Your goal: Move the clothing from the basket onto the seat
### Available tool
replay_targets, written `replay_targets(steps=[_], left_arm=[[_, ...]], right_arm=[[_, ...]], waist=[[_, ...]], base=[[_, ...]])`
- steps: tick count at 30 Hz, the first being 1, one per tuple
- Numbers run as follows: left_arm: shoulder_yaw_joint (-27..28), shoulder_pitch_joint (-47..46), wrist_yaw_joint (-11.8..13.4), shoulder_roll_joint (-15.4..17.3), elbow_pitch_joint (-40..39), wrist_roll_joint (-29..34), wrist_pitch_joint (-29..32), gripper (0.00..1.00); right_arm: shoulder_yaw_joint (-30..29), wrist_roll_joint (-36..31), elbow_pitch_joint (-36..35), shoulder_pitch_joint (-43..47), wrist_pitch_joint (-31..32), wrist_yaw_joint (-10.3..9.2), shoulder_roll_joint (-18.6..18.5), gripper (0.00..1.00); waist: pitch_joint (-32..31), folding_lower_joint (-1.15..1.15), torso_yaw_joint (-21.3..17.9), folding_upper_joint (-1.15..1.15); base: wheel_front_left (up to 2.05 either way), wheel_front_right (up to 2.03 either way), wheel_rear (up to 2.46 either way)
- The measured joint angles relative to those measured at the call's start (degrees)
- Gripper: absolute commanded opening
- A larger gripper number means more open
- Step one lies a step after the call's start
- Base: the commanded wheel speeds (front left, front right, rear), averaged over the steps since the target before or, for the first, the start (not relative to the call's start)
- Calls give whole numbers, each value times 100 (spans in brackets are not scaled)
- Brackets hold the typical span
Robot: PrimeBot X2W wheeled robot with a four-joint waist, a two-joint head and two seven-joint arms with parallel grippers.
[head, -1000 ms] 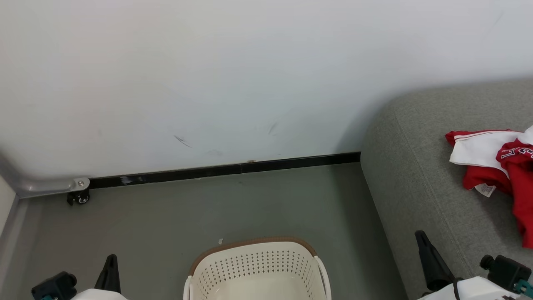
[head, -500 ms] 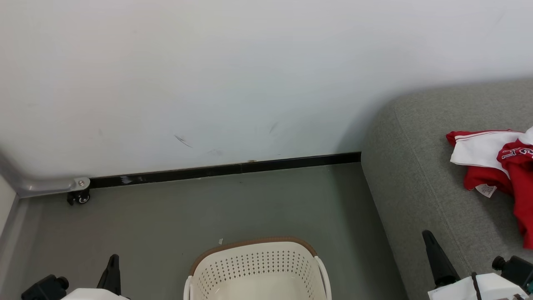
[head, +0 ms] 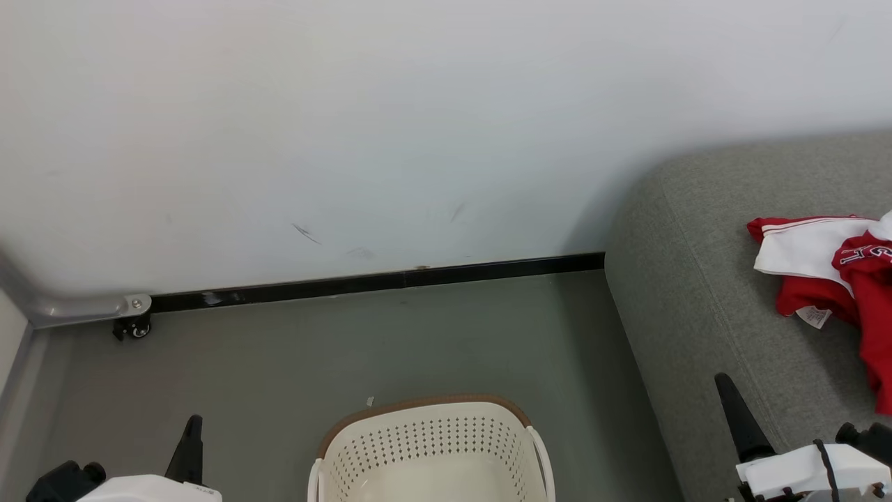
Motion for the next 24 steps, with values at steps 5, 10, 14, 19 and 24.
replay_targets(steps=[5, 10, 14, 19, 24], left_arm=[[64, -33, -100, -34, -2, -379, 102, 0], [130, -39, -180, -59, -13, -760, 194, 0], [182, -45, -277, -86, -21, -1076, 250, 0], [250, -113, -378, -112, -25, -1455, 354, 0], [314, -142, -478, -143, -33, -1834, 448, 0]], right_arm=[[-20, 444, 57, -51, 114, 0, -12, 0], [-53, 890, 87, -126, 178, 0, -40, 0], [-68, 1259, 124, -191, 230, 0, -57, 0], [-93, 1710, 179, -214, 324, 0, -99, 0], [-108, 2162, 226, -281, 412, 0, -113, 0]], waist=[[34, -14, 2, 0], [62, -19, 4, 0], [79, -21, 6, 0], [96, -22, 8, 0], [111, -23, 10, 0]], base=[[0, 0, 0], [0, 0, 0], [0, 0, 0], [0, 0, 0], [0, 0, 0]])
